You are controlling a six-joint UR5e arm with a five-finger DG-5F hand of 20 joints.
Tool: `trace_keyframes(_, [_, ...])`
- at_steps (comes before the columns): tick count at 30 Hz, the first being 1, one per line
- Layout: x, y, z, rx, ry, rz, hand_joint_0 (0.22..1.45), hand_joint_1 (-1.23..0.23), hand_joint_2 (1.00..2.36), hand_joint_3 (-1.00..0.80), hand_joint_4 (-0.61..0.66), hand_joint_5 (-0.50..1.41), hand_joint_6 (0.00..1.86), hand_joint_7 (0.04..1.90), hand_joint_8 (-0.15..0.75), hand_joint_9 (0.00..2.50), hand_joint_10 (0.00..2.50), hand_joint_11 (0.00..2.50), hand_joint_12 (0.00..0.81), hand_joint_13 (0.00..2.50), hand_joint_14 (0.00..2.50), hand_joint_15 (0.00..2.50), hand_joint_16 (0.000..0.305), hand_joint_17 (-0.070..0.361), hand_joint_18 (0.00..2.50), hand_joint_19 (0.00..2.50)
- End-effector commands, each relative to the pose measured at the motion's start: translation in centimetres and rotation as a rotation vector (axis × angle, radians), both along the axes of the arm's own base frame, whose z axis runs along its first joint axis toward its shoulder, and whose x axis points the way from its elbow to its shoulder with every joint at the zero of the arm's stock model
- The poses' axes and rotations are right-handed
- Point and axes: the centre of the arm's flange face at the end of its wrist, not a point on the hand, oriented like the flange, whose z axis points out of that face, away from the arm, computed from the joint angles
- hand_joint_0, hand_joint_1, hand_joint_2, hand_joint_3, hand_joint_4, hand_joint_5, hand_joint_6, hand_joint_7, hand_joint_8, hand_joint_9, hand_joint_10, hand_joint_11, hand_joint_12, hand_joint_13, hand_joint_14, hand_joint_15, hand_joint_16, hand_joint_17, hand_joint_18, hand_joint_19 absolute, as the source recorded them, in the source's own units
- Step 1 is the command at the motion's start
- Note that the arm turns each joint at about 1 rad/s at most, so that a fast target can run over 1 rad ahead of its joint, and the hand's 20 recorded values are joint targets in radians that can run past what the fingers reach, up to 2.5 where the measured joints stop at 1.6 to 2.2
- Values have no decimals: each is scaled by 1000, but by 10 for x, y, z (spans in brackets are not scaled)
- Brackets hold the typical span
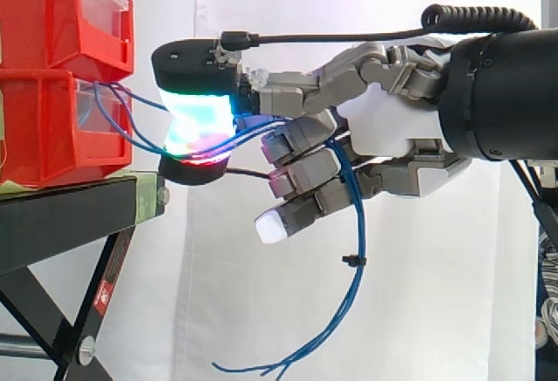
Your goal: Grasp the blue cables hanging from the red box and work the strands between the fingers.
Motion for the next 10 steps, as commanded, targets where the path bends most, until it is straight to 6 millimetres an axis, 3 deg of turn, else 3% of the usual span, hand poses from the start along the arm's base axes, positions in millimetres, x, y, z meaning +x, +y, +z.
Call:
trace_keyframes(1, [0,0,0,0,0,0,872,-698,1016,-589,100,444,438,1450,435,631,2500,2500,478,440,2500,1844,56,125,879,851])
trace_keyframes(10, [0,0,0,0,0,0,872,-697,1015,-593,102,444,431,1453,438,633,2500,2500,479,441,2500,1867,55,125,881,842])
